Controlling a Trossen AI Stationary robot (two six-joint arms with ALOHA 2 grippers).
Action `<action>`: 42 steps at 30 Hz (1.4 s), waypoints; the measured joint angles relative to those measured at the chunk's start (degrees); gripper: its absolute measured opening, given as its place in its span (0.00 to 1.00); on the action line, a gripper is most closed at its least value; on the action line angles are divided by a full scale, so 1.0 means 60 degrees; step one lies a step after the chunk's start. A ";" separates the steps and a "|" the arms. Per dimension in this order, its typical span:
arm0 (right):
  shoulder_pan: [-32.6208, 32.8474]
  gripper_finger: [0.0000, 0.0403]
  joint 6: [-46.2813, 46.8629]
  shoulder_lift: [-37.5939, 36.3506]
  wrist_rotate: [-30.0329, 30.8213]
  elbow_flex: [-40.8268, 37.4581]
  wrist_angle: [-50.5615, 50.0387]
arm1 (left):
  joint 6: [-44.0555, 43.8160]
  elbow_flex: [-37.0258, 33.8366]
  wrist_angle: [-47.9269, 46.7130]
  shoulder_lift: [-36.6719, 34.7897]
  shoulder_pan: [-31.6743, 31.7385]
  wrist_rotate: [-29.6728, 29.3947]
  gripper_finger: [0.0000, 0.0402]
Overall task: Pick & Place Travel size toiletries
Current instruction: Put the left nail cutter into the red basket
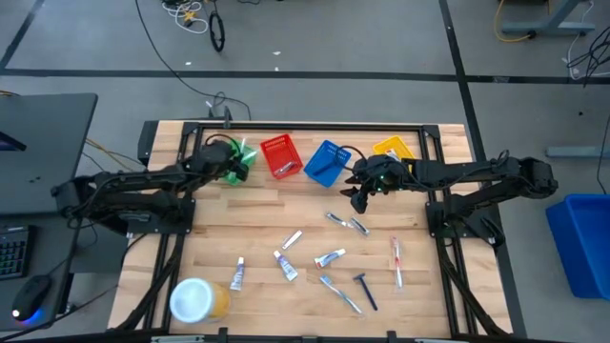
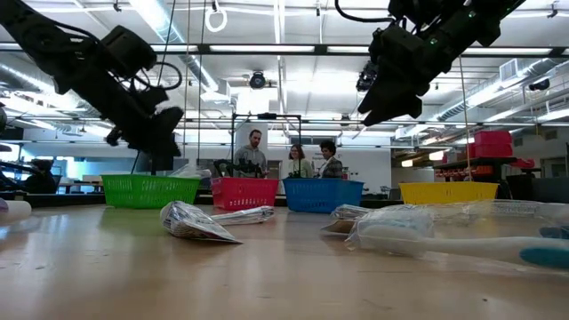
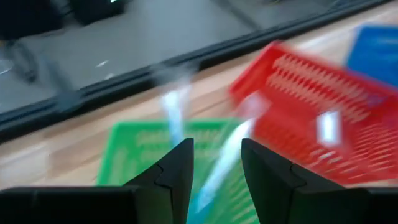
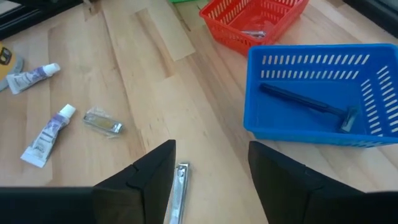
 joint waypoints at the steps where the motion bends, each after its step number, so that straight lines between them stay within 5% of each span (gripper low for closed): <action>1: 0.0000 0.52 0.0007 0.0000 -0.0021 0.0000 0.0000 | 0.0098 0.0000 0.0331 0.0000 -0.0066 0.0234 0.35; 13: 0.0000 0.55 0.0055 0.0376 0.0000 -0.0002 0.0244 | 0.0281 0.0004 0.3091 -0.0004 -0.1695 0.2933 0.33; 27: 0.0000 0.51 0.0102 0.1169 0.0292 -0.0007 0.0864 | 0.0164 0.0730 0.3126 0.0040 -0.5185 0.1673 0.38; 34: 0.0000 0.49 0.0135 0.1198 0.0292 -0.0006 0.1028 | -0.0078 0.1492 0.3076 0.1622 -0.6127 0.0740 0.43; 42: 0.0004 0.50 0.0328 0.1198 0.0292 -0.0007 0.1013 | -0.0775 0.3054 0.1804 0.4604 -0.6346 0.1491 0.44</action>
